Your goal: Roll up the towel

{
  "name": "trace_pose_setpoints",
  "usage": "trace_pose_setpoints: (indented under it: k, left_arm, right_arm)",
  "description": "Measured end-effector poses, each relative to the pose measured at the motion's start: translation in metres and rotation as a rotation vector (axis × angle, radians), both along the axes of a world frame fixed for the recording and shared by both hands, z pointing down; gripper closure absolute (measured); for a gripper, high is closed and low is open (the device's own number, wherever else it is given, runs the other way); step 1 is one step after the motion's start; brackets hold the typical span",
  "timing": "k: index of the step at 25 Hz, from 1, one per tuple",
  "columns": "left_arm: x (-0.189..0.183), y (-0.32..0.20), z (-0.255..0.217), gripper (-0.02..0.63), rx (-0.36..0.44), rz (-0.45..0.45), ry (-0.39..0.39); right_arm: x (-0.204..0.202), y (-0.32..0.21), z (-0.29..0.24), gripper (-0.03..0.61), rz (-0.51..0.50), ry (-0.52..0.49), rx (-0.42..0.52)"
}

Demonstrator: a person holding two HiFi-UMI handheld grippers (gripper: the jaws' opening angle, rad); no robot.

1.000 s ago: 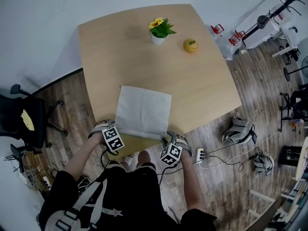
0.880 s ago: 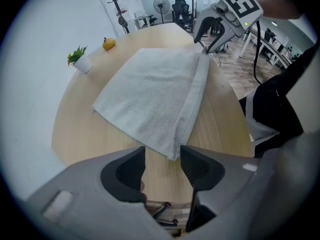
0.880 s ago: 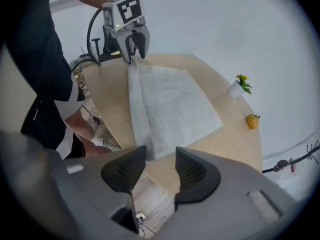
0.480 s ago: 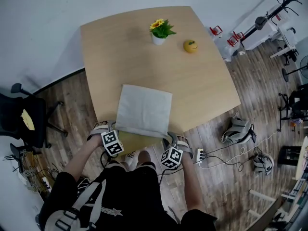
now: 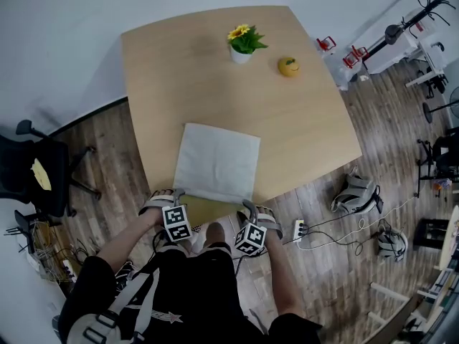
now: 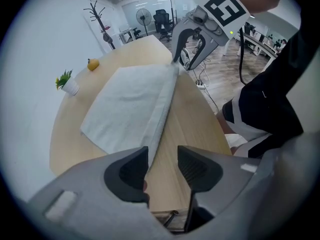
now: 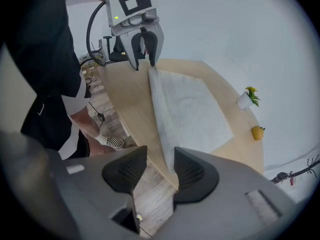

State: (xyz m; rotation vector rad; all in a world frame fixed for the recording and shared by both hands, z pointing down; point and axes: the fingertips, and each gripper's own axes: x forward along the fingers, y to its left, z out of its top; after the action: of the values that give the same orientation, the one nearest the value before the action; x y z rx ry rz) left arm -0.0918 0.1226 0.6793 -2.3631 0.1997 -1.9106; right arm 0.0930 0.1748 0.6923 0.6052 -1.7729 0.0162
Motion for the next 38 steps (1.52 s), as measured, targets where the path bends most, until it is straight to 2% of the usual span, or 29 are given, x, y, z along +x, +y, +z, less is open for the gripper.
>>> trace_pose_setpoints:
  k: [11, 19, 23, 24, 25, 26, 27, 32, 38]
  left_arm:
    - [0.001, -0.019, 0.023, 0.453, -0.039, 0.004, -0.061]
    - [0.000, -0.018, 0.029, 0.477, -0.130, 0.009, -0.087]
    - [0.000, -0.017, 0.029, 0.477, -0.177, 0.045, -0.118]
    - [0.000, -0.018, 0.029, 0.478, -0.179, 0.054, -0.127]
    - [-0.001, -0.019, 0.029, 0.479, -0.171, 0.059, -0.135]
    - [-0.001, -0.023, 0.030, 0.491, -0.155, 0.064, -0.142]
    - [-0.001, -0.026, 0.030, 0.563, -0.137, 0.068, -0.148]
    - [0.000, -0.028, 0.030, 0.560, -0.124, 0.092, -0.176]
    - [0.000, -0.030, 0.028, 0.568, -0.086, 0.043, -0.137]
  right_arm:
    - [0.006, -0.011, 0.016, 0.440, -0.019, 0.004, -0.068]
    - [0.005, -0.010, 0.018, 0.451, 0.004, -0.064, -0.225]
    - [0.004, -0.012, 0.017, 0.451, 0.003, -0.081, -0.288]
    - [0.005, -0.015, 0.017, 0.462, 0.006, -0.078, -0.283]
    - [0.006, -0.019, 0.017, 0.523, 0.009, -0.075, -0.274]
    - [0.007, -0.021, 0.017, 0.523, 0.008, -0.074, -0.272]
    - [0.007, -0.022, 0.017, 0.523, 0.005, -0.074, -0.278]
    - [0.008, -0.020, 0.018, 0.523, -0.064, -0.041, -0.261]
    - [0.011, -0.020, 0.019, 0.541, -0.095, -0.005, -0.162]
